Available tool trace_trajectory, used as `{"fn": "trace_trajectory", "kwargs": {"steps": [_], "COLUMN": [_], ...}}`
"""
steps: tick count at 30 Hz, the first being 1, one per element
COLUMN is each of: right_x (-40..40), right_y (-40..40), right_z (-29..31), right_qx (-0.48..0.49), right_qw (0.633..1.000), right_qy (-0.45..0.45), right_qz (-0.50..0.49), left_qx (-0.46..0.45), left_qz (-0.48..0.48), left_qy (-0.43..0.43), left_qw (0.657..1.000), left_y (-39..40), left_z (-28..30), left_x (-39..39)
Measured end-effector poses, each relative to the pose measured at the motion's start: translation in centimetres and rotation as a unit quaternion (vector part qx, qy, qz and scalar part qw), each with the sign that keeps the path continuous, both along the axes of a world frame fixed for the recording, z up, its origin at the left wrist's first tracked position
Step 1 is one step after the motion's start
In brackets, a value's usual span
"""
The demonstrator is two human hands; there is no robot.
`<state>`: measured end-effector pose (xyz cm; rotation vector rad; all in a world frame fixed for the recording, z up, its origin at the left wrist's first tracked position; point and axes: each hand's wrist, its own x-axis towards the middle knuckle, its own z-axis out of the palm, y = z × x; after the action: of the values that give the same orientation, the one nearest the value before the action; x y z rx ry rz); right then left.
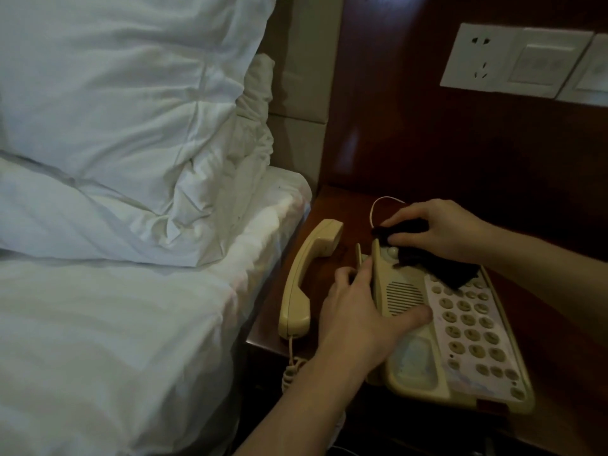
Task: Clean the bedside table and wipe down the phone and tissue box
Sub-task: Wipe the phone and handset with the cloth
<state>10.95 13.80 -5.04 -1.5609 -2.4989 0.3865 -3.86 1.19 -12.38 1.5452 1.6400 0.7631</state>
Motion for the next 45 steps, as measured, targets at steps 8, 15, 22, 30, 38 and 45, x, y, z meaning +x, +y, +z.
{"fn": "trace_trajectory", "kwargs": {"steps": [8, 15, 22, 30, 38, 45], "right_x": [-0.5, 0.7, 2.3, 1.1, 2.8, 1.7], "right_y": [-0.7, -5.3, -7.4, -10.8, -10.6, -12.2], "right_z": [0.4, 0.4, 1.9, 0.9, -0.7, -0.9], "right_qx": [0.086, 0.071, -0.021, -0.049, 0.039, 0.038], "right_qw": [0.99, 0.997, 0.988, 0.991, 0.999, 0.998], "right_qy": [-0.085, -0.029, -0.134, -0.115, 0.011, -0.013], "right_qz": [-0.071, -0.022, 0.078, 0.039, 0.018, 0.046], "left_qx": [-0.004, -0.014, -0.032, -0.048, -0.044, -0.017], "left_qz": [0.004, -0.029, -0.018, 0.03, 0.033, 0.022], "left_qy": [-0.004, 0.016, -0.127, -0.25, -0.262, -0.237], "left_qw": [1.0, 0.999, 0.991, 0.967, 0.964, 0.971], "left_y": [0.0, -0.4, -0.8, -0.2, -0.3, -0.9], "left_z": [0.4, 0.7, 1.0, 1.2, 1.5, 1.3], "left_x": [-0.1, -0.3, -1.7, -1.7, -1.3, -0.8]}}
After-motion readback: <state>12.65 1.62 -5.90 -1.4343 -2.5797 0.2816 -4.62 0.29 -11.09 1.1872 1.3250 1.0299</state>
